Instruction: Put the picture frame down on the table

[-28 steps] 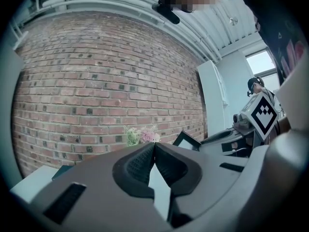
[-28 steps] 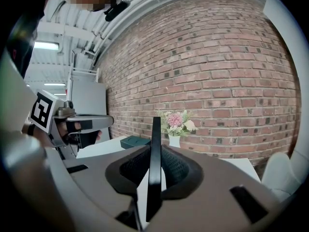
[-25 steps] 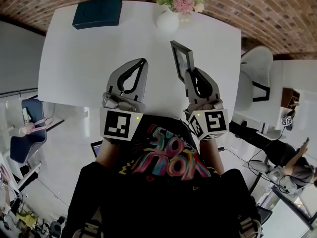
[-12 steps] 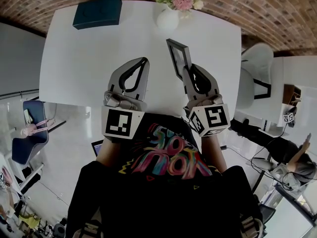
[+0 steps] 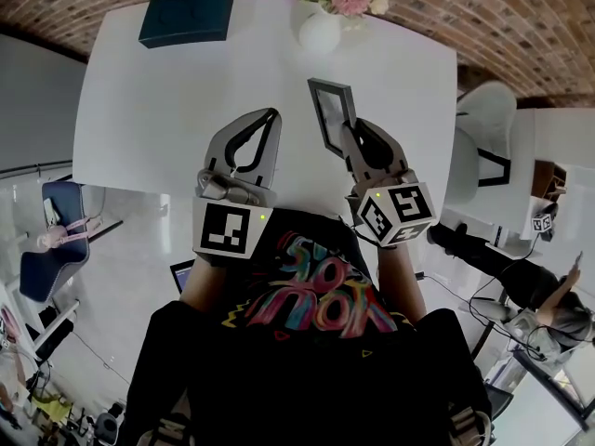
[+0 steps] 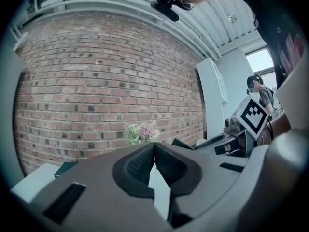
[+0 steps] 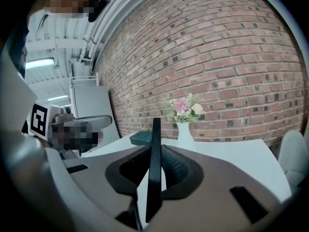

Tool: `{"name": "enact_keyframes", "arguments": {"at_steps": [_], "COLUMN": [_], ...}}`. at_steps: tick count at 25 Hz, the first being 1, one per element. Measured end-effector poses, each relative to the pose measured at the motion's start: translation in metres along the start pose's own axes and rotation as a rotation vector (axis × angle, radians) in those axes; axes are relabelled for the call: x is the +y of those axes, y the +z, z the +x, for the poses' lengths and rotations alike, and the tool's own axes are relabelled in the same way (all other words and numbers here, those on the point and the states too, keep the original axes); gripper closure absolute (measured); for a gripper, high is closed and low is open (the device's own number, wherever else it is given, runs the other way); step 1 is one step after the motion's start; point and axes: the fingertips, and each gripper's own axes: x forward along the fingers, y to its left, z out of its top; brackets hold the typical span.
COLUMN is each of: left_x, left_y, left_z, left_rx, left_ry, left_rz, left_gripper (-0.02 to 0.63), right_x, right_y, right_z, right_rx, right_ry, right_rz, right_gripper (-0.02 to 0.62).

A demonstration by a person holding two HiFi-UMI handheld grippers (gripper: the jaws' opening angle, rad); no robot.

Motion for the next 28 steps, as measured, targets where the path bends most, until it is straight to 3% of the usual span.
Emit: {"name": "enact_keyframes", "arguments": {"at_steps": [19,28], "left_x": [-0.006,-0.008], "left_y": [-0.044,-0.056], "left_z": [0.012,0.016], "left_rx": [0.087,0.111], "left_ry": [-0.039,-0.064], "left_rz": [-0.046,-0.047], "left_gripper": [0.581,0.581], "right_x": [-0.033,-0.038], "right_y": [-0.086,-0.106], "right_z": [0.031,0.040], "right_rx": [0.186,0.212], "right_ry": [0.028,0.056], "right_rz": [0.218,0.320], "right_gripper": [0.506,0.506]}}
